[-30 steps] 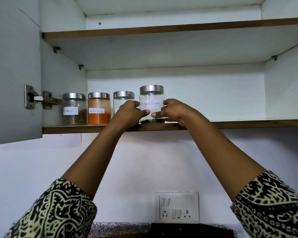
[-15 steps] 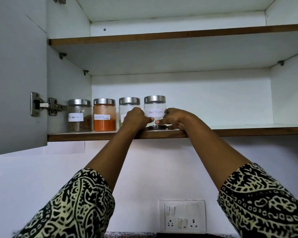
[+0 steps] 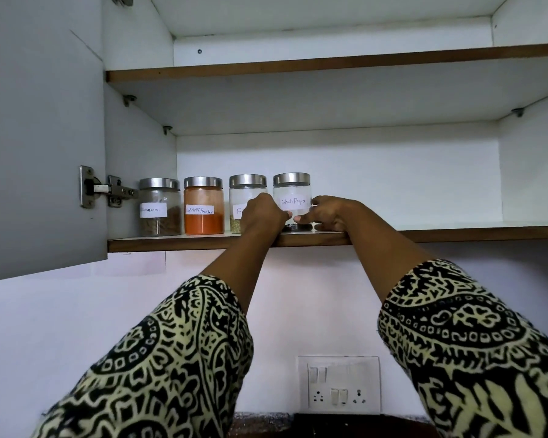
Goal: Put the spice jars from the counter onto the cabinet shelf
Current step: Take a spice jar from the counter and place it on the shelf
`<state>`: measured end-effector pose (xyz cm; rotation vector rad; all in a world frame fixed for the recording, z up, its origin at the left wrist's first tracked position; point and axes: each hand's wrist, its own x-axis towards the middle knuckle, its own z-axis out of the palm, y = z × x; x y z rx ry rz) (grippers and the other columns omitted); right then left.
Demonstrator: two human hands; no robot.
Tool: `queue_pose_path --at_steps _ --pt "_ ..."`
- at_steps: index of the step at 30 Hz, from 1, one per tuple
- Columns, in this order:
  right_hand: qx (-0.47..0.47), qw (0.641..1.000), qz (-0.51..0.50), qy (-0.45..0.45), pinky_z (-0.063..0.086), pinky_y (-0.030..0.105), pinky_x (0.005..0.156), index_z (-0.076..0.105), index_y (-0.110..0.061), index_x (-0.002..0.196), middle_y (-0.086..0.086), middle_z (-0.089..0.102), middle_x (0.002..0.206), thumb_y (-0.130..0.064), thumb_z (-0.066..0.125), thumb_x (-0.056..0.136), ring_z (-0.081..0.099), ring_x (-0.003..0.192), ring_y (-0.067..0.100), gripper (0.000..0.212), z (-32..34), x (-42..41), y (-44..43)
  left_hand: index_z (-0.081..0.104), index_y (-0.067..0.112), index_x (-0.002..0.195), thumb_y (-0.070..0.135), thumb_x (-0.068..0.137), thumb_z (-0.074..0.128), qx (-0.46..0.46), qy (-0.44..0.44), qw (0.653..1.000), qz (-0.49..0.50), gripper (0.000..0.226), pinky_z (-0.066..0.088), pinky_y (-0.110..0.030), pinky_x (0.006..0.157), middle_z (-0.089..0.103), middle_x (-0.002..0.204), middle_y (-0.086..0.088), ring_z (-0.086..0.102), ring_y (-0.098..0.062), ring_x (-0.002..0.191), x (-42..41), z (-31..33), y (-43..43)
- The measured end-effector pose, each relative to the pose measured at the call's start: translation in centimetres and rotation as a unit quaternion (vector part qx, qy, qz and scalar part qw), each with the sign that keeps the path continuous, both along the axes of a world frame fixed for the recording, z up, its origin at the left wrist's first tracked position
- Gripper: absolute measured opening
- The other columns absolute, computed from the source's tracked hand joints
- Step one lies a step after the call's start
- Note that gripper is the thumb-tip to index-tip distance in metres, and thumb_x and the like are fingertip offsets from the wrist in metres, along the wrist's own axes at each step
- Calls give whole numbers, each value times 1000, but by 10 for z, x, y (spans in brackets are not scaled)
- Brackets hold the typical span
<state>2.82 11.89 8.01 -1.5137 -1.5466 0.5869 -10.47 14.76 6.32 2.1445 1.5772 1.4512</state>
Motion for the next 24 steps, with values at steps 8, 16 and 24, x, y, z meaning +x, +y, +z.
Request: queue_pose_path --at_steps 8,16,24 --pt "122 986 -72 -89 38 29 99 32 -9 144 9 46 143 -27 76 76 46 129 23 83 -24 -13 -70 62 12 120 23 83 70 91 -55 988 -114 40 52 -35 92 69 112 -5 65 -19 102 -19 -29 -56" --pt "175 983 -47 -38 45 19 87 55 -13 129 0 66 117 -21 75 77 61 107 12 56 -138 -35 -157 65 19 115 22 82 72 66 -99 964 -238 34 52 -21 82 67 106 11 64 -4 94 -46 -152 -123" --pt "-35 999 -18 -1 51 21 91 60 -19 119 -3 69 109 -19 76 76 66 98 10 46 -315 -30 -195 66 20 112 17 80 73 -167 -44 934 -311 33 53 -17 85 71 103 7 67 -4 94 -56 -314 -151"
